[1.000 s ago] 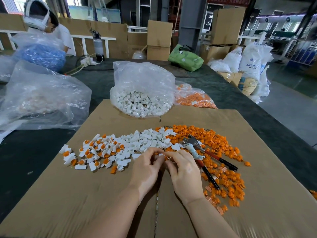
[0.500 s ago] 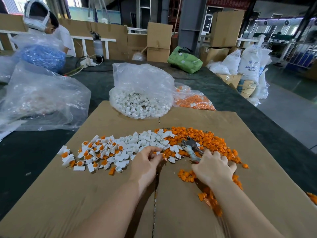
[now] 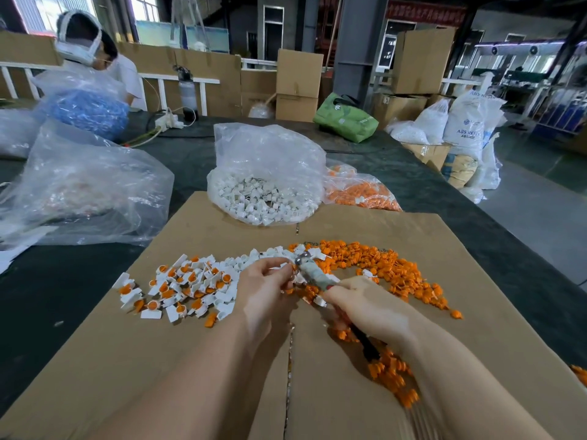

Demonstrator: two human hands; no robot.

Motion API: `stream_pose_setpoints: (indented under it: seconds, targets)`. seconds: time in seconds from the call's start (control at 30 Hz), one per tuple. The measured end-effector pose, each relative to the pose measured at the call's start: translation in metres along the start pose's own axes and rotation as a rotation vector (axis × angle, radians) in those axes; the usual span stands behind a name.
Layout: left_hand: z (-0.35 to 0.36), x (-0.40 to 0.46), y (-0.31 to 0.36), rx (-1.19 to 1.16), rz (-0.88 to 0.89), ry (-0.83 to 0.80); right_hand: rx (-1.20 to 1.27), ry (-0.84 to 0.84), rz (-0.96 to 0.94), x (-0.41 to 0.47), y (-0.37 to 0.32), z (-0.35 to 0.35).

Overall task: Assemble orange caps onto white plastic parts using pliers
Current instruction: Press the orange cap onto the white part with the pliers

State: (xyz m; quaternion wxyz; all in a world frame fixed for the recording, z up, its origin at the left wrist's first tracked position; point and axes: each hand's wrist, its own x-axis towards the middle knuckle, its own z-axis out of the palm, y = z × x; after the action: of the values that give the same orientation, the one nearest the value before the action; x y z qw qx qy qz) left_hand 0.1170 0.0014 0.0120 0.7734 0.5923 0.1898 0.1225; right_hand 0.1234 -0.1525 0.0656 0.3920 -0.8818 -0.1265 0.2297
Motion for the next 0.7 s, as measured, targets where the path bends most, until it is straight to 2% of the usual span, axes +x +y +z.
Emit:
stream_pose_setpoints:
  seconds: [0.13, 0.37, 0.47, 0.7]
  targets:
    - [-0.005, 0.006, 0.002, 0.080, 0.005, 0.041, 0.190, -0.122, 0.085, -0.004, -0.006, 0.003]
    - [-0.008, 0.008, 0.001, 0.066, -0.012, 0.058, 0.224, -0.213, 0.119, 0.001, -0.007, 0.006]
    - [-0.007, 0.008, 0.001, 0.053, -0.031, 0.066, 0.172, -0.174, 0.091, 0.004, -0.004, 0.011]
    - [-0.003, 0.006, -0.002, 0.038, -0.049, 0.069, -0.118, 0.011, -0.050, 0.007, 0.002, 0.019]
